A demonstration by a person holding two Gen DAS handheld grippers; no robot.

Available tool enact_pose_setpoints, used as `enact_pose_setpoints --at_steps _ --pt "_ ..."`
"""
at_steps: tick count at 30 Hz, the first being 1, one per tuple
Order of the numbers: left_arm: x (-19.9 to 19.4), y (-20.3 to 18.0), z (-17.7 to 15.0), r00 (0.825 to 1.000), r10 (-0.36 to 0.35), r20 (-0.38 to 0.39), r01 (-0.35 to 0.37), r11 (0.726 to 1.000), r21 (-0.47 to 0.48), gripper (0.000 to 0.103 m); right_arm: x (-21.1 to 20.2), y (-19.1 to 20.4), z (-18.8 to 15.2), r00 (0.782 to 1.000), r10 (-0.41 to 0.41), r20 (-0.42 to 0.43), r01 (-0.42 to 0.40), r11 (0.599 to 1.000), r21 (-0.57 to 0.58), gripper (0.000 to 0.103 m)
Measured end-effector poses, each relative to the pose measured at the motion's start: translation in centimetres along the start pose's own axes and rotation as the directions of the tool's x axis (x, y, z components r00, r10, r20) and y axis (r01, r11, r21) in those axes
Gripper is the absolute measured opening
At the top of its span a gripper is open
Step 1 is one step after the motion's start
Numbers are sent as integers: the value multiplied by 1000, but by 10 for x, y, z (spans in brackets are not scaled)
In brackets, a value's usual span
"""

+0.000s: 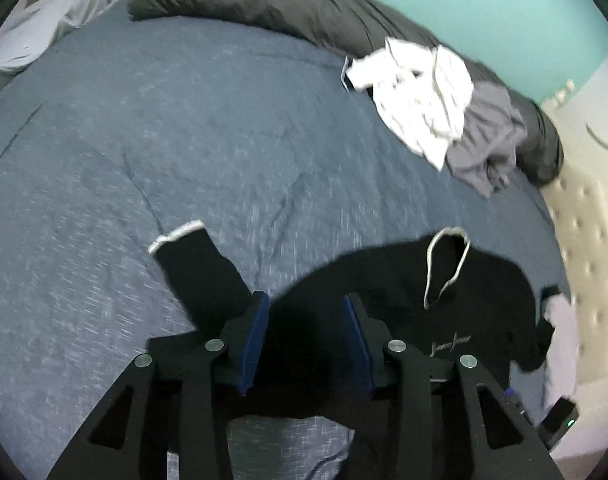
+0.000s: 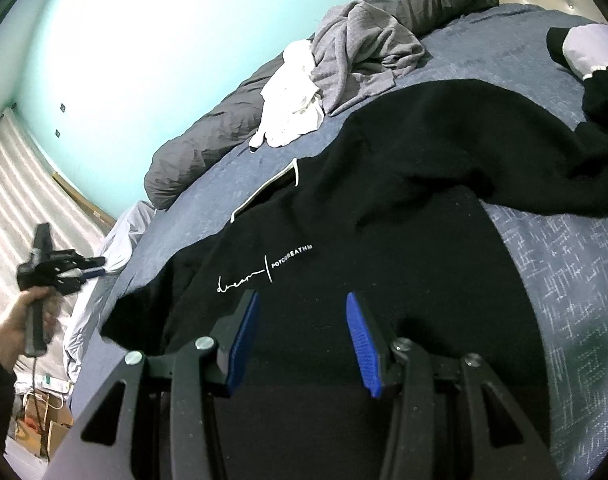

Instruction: Fold clothes

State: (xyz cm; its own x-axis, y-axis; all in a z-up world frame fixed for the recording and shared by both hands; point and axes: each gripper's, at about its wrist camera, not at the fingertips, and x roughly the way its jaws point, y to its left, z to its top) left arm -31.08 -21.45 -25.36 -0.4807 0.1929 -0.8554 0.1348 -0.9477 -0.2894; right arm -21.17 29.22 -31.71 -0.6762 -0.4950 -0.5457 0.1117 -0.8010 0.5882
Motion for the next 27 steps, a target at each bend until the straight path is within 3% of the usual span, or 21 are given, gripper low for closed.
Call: enact_pose_setpoints --at_steps 2,5,12,14,18,22,24,27 --pt "-4 7 0 999 16 40 -16 1000 2 43 0 -1 1 1000 -1 2 1 1000 0 46" --pt "-6 32 3 994 75 74 -73 997 -33 52 0 -1 1 1000 0 1 0 1000 -1 46" --pt "39 89 8 981 193 -6 -193 980 -40 52 5 3 -2 1000 -4 -15 4 1000 -19 46" --pt "57 105 5 985 169 -45 -172 981 -90 52 6 2 -3 1000 -10 -20 10 1000 -20 46" --pt "76 122 2 996 85 -34 -90 980 -176 52 9 1 -3 999 -17 -31 16 1000 -23 46" --pt "88 118 1 999 33 -39 -39 985 -167 50 12 2 -4 999 -21 -37 20 999 -27 46" --pt "89 110 1 998 33 -44 -39 990 -134 26 14 2 -5 999 -23 -42 22 999 -30 46" --pt "90 98 1 998 34 -49 -38 996 -86 5 16 4 -7 998 -25 -50 23 999 -37 46"
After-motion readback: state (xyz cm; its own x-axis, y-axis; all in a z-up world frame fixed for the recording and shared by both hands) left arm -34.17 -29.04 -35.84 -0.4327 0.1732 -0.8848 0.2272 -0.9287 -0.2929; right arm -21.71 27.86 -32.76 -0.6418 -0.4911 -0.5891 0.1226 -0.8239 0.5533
